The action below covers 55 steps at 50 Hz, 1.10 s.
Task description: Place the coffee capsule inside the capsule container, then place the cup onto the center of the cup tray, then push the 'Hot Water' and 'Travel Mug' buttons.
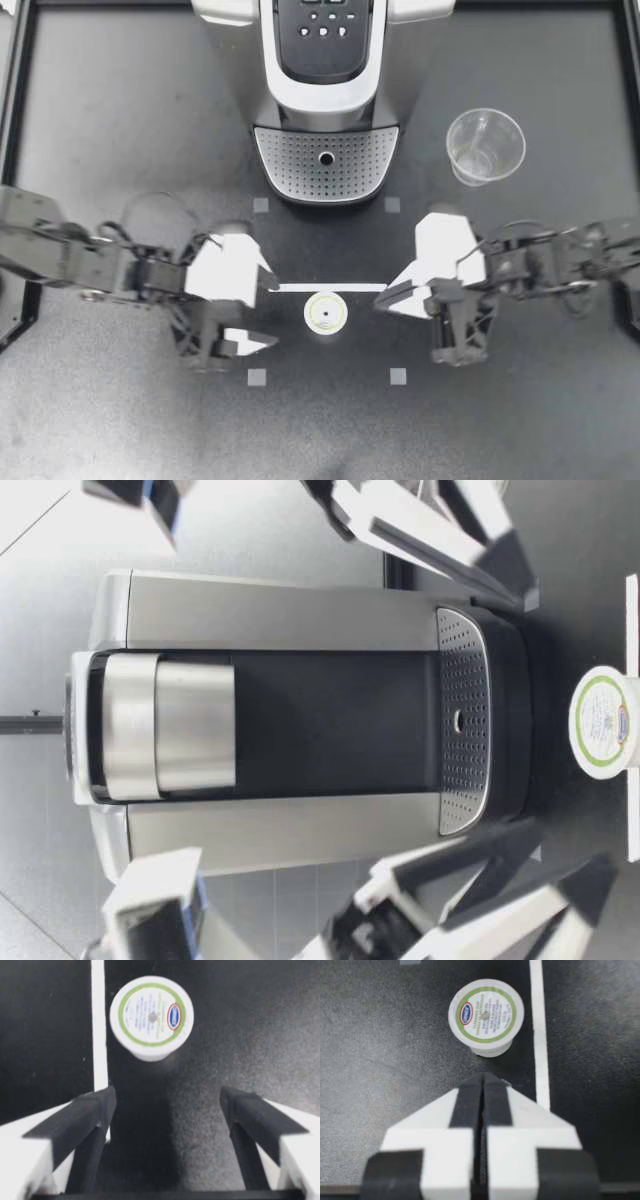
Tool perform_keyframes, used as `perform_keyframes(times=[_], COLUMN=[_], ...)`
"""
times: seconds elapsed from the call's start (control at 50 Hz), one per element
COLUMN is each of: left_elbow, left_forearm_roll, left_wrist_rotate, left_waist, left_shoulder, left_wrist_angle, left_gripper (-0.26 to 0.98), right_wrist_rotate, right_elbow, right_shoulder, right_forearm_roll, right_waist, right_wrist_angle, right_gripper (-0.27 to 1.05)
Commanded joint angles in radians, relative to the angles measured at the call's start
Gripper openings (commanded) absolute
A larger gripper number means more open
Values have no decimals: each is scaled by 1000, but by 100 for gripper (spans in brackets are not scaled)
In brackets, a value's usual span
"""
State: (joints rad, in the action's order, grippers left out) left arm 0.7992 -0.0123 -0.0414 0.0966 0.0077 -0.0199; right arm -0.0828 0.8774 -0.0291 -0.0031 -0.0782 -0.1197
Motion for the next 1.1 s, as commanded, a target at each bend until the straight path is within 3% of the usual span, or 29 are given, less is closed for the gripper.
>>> perform_keyframes(times=[0.0, 1.08], left_elbow=[-34, -110], left_forearm_roll=[-5, -5], left_wrist_rotate=[20, 81], left_waist=[2, -26], left_shoulder=[0, 132], left_wrist_angle=[3, 103], left_gripper=[75, 75], right_wrist_rotate=[2, 11], right_elbow=[-31, -103], right_shoulder=[11, 114], right_forearm_roll=[0, -2], right_waist=[-9, -9], right_wrist_angle=[-2, -14], right_gripper=[9, 9])
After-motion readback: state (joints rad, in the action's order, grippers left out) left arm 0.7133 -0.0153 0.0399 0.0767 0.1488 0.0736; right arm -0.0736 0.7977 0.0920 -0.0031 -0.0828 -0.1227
